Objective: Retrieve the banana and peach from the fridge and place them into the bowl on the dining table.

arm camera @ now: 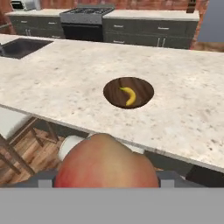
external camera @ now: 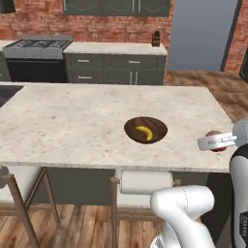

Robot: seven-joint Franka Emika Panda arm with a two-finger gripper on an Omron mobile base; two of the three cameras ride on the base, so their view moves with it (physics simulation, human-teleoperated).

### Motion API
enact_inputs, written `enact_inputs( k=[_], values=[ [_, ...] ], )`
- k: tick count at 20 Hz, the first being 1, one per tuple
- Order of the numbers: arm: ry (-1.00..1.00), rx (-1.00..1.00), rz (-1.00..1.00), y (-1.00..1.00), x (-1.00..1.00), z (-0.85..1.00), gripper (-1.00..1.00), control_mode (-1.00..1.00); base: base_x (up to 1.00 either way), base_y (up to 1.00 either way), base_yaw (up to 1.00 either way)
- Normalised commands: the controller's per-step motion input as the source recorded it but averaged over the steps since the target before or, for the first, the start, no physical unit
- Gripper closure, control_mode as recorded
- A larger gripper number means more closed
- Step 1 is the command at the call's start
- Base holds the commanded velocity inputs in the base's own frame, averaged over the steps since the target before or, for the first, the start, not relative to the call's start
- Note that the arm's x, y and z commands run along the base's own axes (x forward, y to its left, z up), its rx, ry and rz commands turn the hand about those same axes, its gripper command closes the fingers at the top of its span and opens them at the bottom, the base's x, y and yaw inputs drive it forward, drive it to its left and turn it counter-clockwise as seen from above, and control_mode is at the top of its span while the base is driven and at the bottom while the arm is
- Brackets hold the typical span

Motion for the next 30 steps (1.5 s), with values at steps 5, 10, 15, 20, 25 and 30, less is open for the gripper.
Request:
enact_inputs(
  k=[5, 10, 15, 20, 25, 30],
  values=[
    [0.0, 0.0, 0.0, 0.0, 0.0, 0.0, 1.0, 1.0, 0.64, 0.83, -0.69],
    [0.0, 0.0, 0.0, 0.0, 0.0, 0.0, 1.0, 1.0, 0.5, 0.45, -0.51],
    [0.0, 0.0, 0.0, 0.0, 0.0, 0.0, 1.0, 1.0, 0.31, 0.36, -0.22],
    [0.0, 0.0, -0.07, 0.29, 0.29, -0.07, 1.0, -1.0, 0.1, 0.14, -0.06],
    [0.0, 0.0, -0.04, 0.63, 0.9, -0.17, 1.0, -1.0, 0.0, 0.0, 0.0],
    [0.0, 0.0, -0.01, 0.44, 0.95, -0.11, 1.0, -1.0, 0.0, 0.0, 0.0]
  ],
)
